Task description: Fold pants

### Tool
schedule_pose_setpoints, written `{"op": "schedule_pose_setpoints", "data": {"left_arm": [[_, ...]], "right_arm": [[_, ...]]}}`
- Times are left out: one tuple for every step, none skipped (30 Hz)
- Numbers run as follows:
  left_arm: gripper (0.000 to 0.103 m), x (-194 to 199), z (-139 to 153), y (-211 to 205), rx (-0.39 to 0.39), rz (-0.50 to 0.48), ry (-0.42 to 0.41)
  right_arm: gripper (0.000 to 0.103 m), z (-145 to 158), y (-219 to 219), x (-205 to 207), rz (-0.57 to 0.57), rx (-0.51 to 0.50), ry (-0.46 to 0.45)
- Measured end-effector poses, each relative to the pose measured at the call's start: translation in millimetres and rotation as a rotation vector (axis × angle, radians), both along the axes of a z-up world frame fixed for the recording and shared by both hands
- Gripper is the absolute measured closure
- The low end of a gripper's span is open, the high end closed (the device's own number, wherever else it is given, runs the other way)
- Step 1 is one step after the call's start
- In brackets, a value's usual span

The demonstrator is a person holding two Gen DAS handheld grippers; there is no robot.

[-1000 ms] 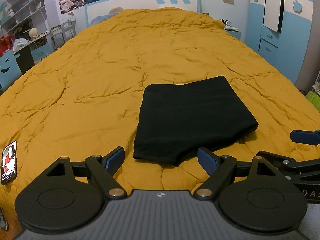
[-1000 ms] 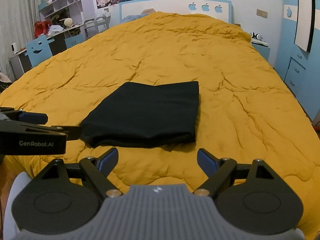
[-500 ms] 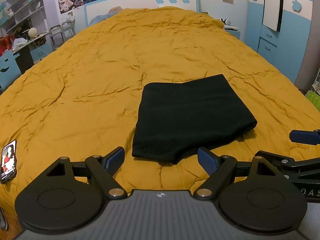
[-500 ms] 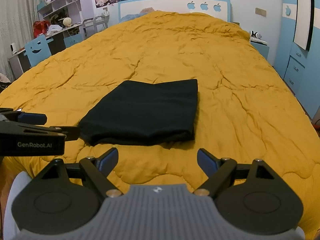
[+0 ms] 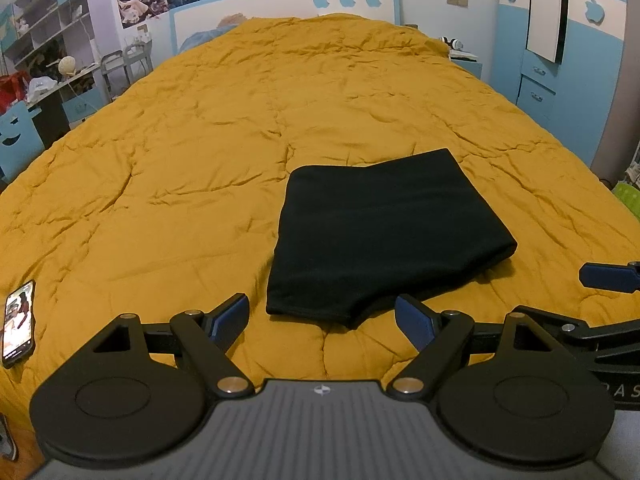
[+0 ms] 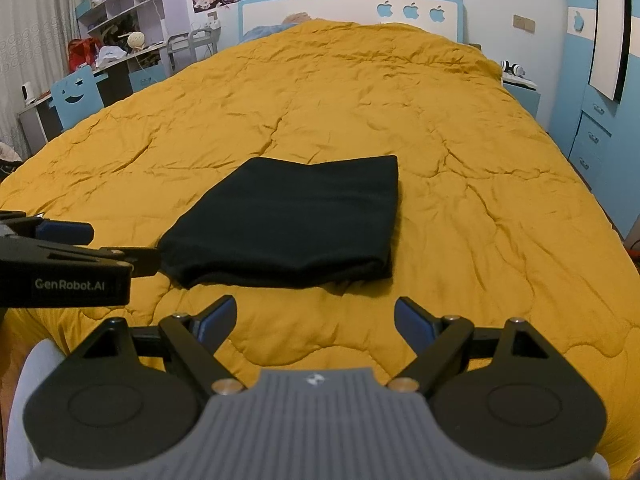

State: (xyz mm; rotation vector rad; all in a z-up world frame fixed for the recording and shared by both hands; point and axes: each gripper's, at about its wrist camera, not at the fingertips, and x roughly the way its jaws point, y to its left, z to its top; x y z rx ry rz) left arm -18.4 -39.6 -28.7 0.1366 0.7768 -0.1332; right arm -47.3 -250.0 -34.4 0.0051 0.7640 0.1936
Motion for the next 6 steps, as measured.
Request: {"op": "schedule_pose_setpoints", "data": {"left_arm": [[0.006,0.1,0.0,0.2,-0.002,0.000,0.001],[0.006,0.1,0.0,0.1,-0.002,-0.001,0.001],[0.006,0.1,-0.1,0.2,-0.005,-0.003,0.001],[0.006,-0.2,-0.1,-0.1,-0.007,-0.007,-0.001],[0.007,-0.9,-0.2,0.5,-0.007,-0.006,-0.003],[0.007,-0.9,-0.3,0.3,-0.005,-0.005,-0.004]], "right_arm": [[0.021,-0.5,0.0,0.1,-0.001,0.000,0.001],[0.021,-1.0,0.1,0.2,-0.001,0.000,0.002],[0.021,-1.2,-0.1,0.2,-0.002,0.001,0.003],[0.021,-1.6,-0.2,0.4,-0.002,0.002,0.003],[0.021,-1.6,-0.3,0.4,-0.002,0.001,0.003],[0.021,-1.8,-0.3,0.4,-0.001,0.001,0.003]]}}
